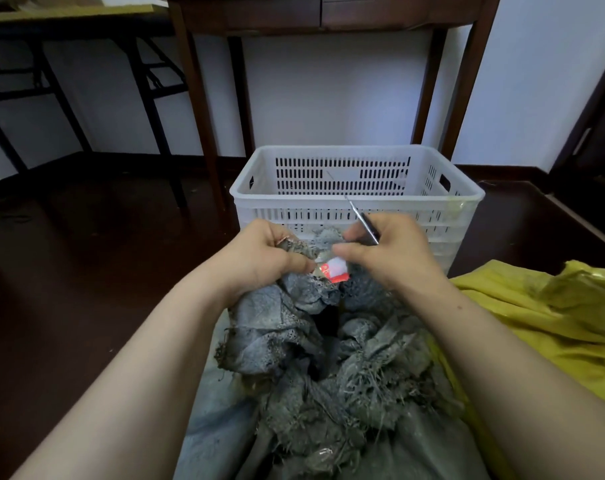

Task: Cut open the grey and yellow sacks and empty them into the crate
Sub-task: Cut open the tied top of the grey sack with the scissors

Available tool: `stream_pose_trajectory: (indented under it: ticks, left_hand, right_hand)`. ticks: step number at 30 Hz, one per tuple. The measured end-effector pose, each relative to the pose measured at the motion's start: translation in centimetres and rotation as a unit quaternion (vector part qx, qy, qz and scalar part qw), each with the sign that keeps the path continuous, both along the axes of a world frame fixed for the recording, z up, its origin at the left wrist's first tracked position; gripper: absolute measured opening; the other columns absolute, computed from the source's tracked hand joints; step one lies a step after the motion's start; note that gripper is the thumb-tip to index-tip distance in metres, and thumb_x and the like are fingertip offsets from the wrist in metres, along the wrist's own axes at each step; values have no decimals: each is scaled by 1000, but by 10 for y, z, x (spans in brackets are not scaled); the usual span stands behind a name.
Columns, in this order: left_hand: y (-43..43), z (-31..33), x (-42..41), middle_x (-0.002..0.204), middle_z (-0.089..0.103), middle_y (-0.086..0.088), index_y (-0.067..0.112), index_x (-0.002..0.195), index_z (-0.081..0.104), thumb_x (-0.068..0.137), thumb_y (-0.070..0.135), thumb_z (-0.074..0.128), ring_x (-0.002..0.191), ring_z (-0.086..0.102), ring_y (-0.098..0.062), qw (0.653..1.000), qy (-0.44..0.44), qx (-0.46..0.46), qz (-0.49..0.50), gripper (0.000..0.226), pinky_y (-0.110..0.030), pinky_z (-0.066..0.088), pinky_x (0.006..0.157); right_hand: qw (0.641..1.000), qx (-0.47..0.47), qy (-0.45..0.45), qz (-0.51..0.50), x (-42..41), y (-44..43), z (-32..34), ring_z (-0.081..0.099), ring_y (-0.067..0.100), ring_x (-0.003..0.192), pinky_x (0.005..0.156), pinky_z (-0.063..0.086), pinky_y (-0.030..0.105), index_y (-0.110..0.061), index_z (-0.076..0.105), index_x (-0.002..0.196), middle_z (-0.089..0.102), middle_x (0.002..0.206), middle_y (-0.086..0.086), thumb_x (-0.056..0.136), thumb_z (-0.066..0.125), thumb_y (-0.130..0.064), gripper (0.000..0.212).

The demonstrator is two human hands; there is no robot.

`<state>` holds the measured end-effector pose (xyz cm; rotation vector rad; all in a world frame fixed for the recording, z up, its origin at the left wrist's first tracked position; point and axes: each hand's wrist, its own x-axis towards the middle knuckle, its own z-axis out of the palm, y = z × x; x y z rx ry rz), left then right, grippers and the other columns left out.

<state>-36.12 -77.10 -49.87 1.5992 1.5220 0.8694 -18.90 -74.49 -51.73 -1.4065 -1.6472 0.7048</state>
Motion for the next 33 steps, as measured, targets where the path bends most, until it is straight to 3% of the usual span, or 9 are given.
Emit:
stream_pose_trajectory:
  ticks: [5,8,11,15,17,20,25,29,33]
  left_hand:
    - [0,1,-7,100,69,-27,-5,91,71,62,14,82,102,62,-42,999,-26,0,-34,37,-51,45,100]
    - [-2,2,-9,98,65,-20,-5,95,71,49,31,79,92,62,-31,998,-33,2,-59,60,-53,38,105]
    - [-2,2,-12,99,65,-18,0,95,73,58,26,80,94,62,-27,998,-30,-4,-57,45,-50,40,105]
    - [1,-1,-17,87,75,2,11,88,75,75,7,75,88,70,-11,999,-48,-2,-17,14,-25,52,90]
    - [1,3,-23,75,73,12,19,83,72,80,10,73,74,68,-2,999,31,-6,-7,10,-20,54,78]
    - [1,23,-30,100,68,8,18,110,64,77,23,75,99,62,-16,944,327,-19,27,35,-36,45,96]
    - [-2,26,-15,95,69,2,13,120,61,67,26,85,91,64,-11,994,107,-8,9,60,-21,47,81]
    - [2,7,-7,85,69,-3,1,92,73,79,10,74,80,62,-11,997,54,44,32,16,-21,52,82]
    - [3,4,-7,77,69,-19,3,76,72,85,18,68,68,56,-18,998,13,66,15,19,-28,49,70]
  right_hand:
    - [998,-34,34,-46,10,7,-5,52,7,61,65,40,27,-25,56,62,57,63,-9,74,79,-15,29]
    - [987,-69,121,-80,20,7,-8,48,8,54,52,37,21,-18,58,64,55,60,-4,74,78,-8,25]
    - [970,-98,193,-108,27,6,-9,41,1,34,31,29,12,-13,59,67,51,54,-1,74,77,-4,21]
    - [963,-94,233,-95,27,5,-7,33,-1,23,28,24,12,-11,58,71,48,53,1,78,73,-4,18]
    - [968,-76,234,-47,24,2,-5,33,-1,24,28,26,12,-13,58,72,50,49,-2,81,71,-4,18]
    - [973,-64,222,25,21,-2,-2,36,-1,26,30,27,11,-15,59,73,52,40,-11,82,69,-2,18]
    - [958,-85,262,72,15,-5,2,29,4,25,29,23,11,-12,61,77,52,39,-9,82,67,3,17]
    - [963,-100,240,66,14,-8,8,27,4,24,30,20,10,-7,59,76,48,35,-8,81,55,9,18]
    - [978,-87,166,86,11,-11,14,39,8,28,31,30,15,-11,55,69,45,38,-6,77,70,-30,25]
